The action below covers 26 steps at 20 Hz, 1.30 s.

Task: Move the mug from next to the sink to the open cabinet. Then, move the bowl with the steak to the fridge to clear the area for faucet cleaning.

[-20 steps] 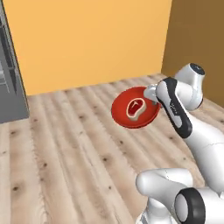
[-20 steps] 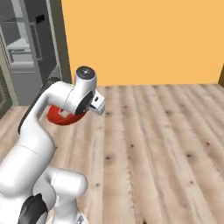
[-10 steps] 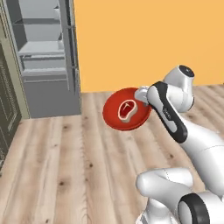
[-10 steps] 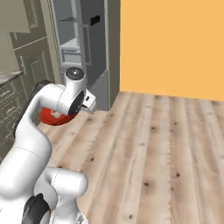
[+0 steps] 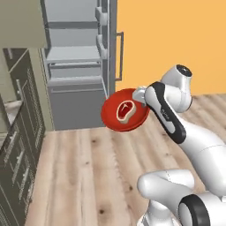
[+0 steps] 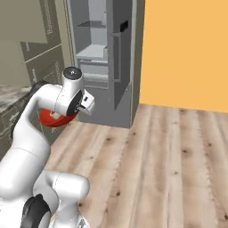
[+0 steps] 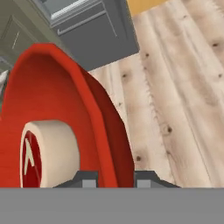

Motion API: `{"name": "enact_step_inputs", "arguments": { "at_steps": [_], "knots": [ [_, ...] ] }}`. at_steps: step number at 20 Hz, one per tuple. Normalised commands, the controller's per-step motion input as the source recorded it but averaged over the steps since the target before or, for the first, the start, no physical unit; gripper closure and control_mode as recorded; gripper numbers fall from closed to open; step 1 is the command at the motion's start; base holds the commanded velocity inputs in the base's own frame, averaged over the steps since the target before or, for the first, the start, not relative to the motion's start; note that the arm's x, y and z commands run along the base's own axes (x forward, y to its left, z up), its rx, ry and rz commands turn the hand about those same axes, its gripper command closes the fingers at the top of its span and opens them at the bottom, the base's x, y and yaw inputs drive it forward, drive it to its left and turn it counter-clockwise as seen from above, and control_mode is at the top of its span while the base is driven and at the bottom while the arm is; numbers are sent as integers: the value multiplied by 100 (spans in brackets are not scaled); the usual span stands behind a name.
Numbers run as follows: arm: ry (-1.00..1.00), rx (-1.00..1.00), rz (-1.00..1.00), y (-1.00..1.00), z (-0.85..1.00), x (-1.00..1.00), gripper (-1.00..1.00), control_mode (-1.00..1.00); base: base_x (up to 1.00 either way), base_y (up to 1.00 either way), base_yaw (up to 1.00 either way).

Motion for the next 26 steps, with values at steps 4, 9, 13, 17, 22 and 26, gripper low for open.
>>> {"name": "enact_step_inputs", "arguments": {
  "at_steps": [4,9,13,17,22,26],
  "knots": [
    [0,0,0,0,0,0,100,100,100,84,0],
    [0,0,0,0,0,0,100,100,100,48,-1],
    [0,0,0,0,0,0,100,100,100,10,-3],
    [0,0,0,0,0,0,100,100,100,4,0],
    [0,0,0,0,0,0,100,100,100,45,0],
    [0,0,0,0,0,0,100,100,78,33,0]
  ]
}}
